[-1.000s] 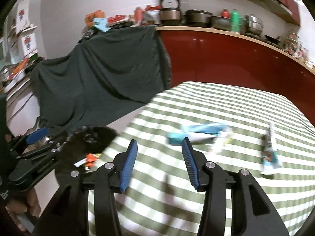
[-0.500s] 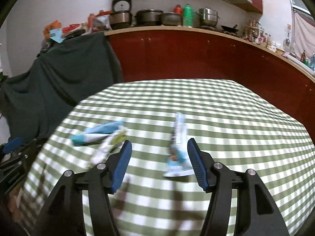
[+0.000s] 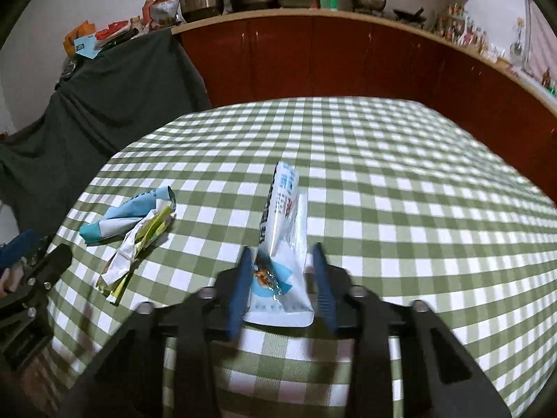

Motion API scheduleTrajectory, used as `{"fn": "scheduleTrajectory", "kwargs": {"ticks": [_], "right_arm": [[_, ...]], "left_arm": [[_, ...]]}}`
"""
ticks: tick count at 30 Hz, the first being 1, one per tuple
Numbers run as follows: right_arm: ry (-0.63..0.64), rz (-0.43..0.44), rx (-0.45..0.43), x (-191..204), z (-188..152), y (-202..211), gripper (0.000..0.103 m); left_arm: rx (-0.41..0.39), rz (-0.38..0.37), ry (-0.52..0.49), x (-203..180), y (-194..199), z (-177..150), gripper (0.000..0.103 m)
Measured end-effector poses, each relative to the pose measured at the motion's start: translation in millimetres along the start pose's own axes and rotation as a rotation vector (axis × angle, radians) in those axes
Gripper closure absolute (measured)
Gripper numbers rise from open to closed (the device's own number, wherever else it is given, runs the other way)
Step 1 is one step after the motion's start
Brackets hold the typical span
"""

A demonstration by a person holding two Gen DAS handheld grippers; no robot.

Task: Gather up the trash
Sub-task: 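Move both tools back to the table, then grasp the white-blue packet with the right tool while the left tool grasps the crumpled white wrapper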

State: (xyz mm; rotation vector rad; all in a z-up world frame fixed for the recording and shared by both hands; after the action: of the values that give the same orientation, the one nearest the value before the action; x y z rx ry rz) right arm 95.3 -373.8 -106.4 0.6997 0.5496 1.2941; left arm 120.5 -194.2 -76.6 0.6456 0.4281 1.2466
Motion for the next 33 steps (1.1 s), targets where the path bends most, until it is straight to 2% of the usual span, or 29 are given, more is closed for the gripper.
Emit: {"fn": "scheduleTrajectory", "kwargs": {"ticks": [16, 18, 20, 24, 28, 33], "right_arm": [[-0.044, -0.003, -0.023, -30, -14, 21, 0.075], [-0.049, -0.006, -0.025, -33, -15, 23, 0.075], [-0.055, -0.006, -0.027, -36, -17, 24, 0.075], [-0.062, -0.007, -0.03, -39, -17, 26, 0.075], [-0.066, -0.003, -0.032, -39, -17, 26, 0.075], [-0.067, -0.002, -0.032, -39, -19, 27, 0.075]], "left_arm": [[0.03, -0.035, -0.088, -50, -22, -2, 0.034], [0.041, -0.037, -0.091, -54, -26, -2, 0.039], [0.057, -0.04, -0.102, -60, -30, -3, 0.05], [0.076, -0.051, -0.114, -63, -33, -4, 0.06], [0.096, -0.063, -0.129, -66, -36, -6, 0.083], [0.096, -0.067, -0.135, -68, -36, -6, 0.085]]}}
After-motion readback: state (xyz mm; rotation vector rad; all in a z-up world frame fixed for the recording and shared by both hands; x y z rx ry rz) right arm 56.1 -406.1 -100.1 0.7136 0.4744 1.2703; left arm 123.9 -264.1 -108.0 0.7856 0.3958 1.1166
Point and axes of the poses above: each gripper's, at about its wrist camera, not at the fingertips, and y roughly against the way its jaws point, x to its left, z to its top, the point moved 2 cm from there along -y, roughly the way its jaws point, and after that the axes turned 7 degrees about y, right-handed, at the moved point
